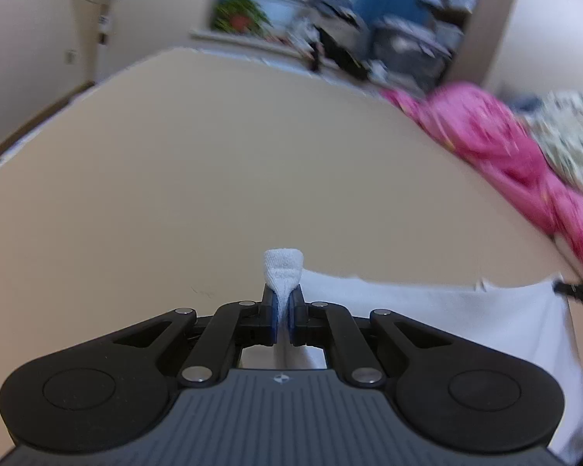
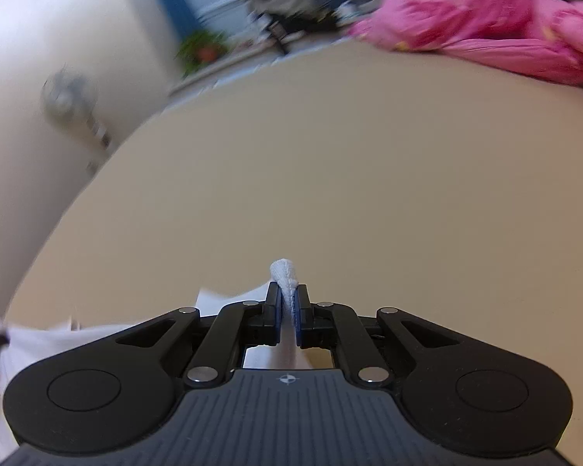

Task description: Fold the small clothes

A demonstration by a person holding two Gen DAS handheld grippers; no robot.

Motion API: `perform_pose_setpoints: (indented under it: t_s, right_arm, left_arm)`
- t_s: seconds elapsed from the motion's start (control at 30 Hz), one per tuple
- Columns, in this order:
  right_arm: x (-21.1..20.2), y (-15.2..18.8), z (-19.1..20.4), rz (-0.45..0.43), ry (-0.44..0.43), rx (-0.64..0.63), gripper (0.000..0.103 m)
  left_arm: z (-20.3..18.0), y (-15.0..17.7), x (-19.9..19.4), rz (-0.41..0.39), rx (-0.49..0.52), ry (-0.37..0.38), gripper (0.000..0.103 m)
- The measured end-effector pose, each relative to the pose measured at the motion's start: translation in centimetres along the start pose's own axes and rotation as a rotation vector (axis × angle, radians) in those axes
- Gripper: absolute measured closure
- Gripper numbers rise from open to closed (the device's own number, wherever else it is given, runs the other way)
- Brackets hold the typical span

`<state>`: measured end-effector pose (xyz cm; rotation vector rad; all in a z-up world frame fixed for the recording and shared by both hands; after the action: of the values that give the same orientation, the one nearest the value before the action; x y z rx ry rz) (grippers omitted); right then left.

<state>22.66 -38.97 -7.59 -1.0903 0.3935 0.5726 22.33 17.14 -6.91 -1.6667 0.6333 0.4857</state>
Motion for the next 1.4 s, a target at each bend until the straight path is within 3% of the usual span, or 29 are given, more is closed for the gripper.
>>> perform_pose_setpoints:
  t_s: [0.23,0.33,0.43,0.5,0.53,0.73,0.9,1.03,1.13,1.3,1.4]
  right_arm:
    - [2.2,-0.5,0.7,-0.023,0.055,-0.026,0.097]
    - [2.9,-0.3,0.4,0.002,0.091,-0.027,0.096]
    - [4.6,0.5,0.2,0.08,0.146,-0.024,0.088]
    - [4.4,0.7,0.2,0.084,0.177,-0.031,0.079]
    - [4.0,0.7,0.1,0.077,0.176,-0.025,0.074]
    - [0.2,1.2,0.0,0.052,0.146,0.03,0.069]
    - [-4.7,1.9,1.7,0.036,0.1,0.003,0.062]
    - [-8.2,4.3,2.2,0.096,0.047,-0.006,0.057]
    - [-9.4,6.2,1.9,0.152,0.027,-0.008,0.057]
    - [-9.8,9.1,1.3,0.251,0.025,-0.028,0.057]
    - [-9.5,10.5,1.1,0.315,0.047,-0.076,0.057]
  left_arm:
    - [0.3,-0.2,2.0,0.003,-0.035,-0.084,0.097]
    - [0.5,0.0,3.2,0.04,-0.045,-0.099,0.097]
    - [0.6,0.7,4.4,0.12,-0.041,-0.114,0.09]
    - [0.5,0.6,4.3,0.132,-0.019,-0.141,0.071]
    - [0.5,0.6,4.0,0.126,-0.012,-0.151,0.065]
    - [0.2,1.2,2.0,0.116,-0.013,-0.14,0.065]
    - [-0.2,1.9,-1.0,0.108,-0.034,-0.111,0.065]
    - [-0.8,2.6,-4.9,0.144,-0.011,-0.066,0.065]
    - [-0.7,3.3,-8.2,0.188,-0.01,-0.028,0.059]
    - [0.3,7.2,-10.6,0.207,-0.036,-0.022,0.058]
    - [1.0,10.1,-9.3,0.362,-0.098,-0.033,0.058]
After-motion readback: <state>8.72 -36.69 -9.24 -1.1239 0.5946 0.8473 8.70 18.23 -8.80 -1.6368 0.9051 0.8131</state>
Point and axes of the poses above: each gripper's, at about its wrist camera, not at the fingertips, and x roughly the way its jaws point, z to its left, y to its underside, the point moved 3 cm from there along x, roughly the way its jaws point, and after that the axes turned 5 degrees about -y, right-handed, at the moved point
